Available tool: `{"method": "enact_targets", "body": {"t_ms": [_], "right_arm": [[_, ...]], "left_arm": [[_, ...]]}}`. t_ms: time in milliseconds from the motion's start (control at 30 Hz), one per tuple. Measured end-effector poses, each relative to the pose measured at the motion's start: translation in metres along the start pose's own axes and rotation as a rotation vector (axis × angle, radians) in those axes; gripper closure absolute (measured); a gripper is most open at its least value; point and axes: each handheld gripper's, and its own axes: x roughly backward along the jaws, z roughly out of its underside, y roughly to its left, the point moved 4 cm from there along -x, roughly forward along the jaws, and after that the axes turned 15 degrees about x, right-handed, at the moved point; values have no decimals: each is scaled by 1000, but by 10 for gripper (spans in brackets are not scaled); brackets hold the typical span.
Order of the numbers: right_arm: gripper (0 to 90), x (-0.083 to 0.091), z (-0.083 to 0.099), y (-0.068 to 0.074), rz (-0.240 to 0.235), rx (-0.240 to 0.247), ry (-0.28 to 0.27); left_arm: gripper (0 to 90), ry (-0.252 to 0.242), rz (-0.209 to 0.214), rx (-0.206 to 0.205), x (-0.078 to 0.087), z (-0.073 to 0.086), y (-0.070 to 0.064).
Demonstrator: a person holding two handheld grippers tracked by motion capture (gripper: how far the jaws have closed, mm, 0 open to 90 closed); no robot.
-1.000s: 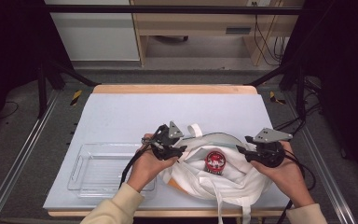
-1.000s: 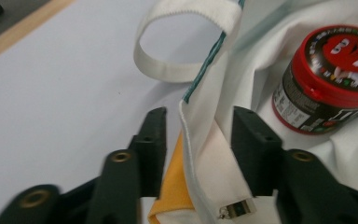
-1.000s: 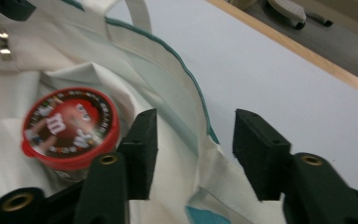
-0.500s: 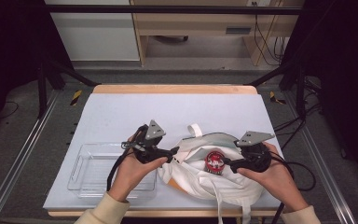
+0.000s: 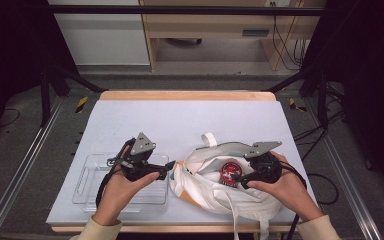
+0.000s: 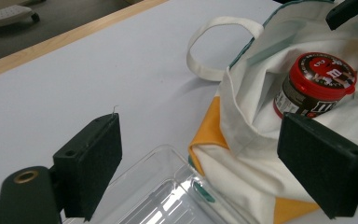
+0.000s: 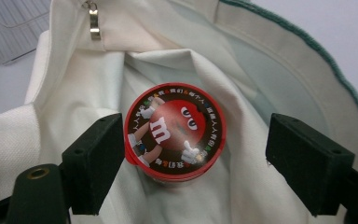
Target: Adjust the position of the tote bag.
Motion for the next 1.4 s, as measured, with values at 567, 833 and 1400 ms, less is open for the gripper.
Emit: {"method": "enact_targets", "body": {"t_ms": [567,833,1400], "right_arm": [[159,-21,0,7,-60,-4,41],[146,-32,1,5,-82,-16,63],[220,-48,0,6,-97,-27,113]], "left_arm": [[114,-22,-19,2,29,14,10],[105,-20,-40,17,32,18,21],[104,-20,-69,37,40,23,36]]}}
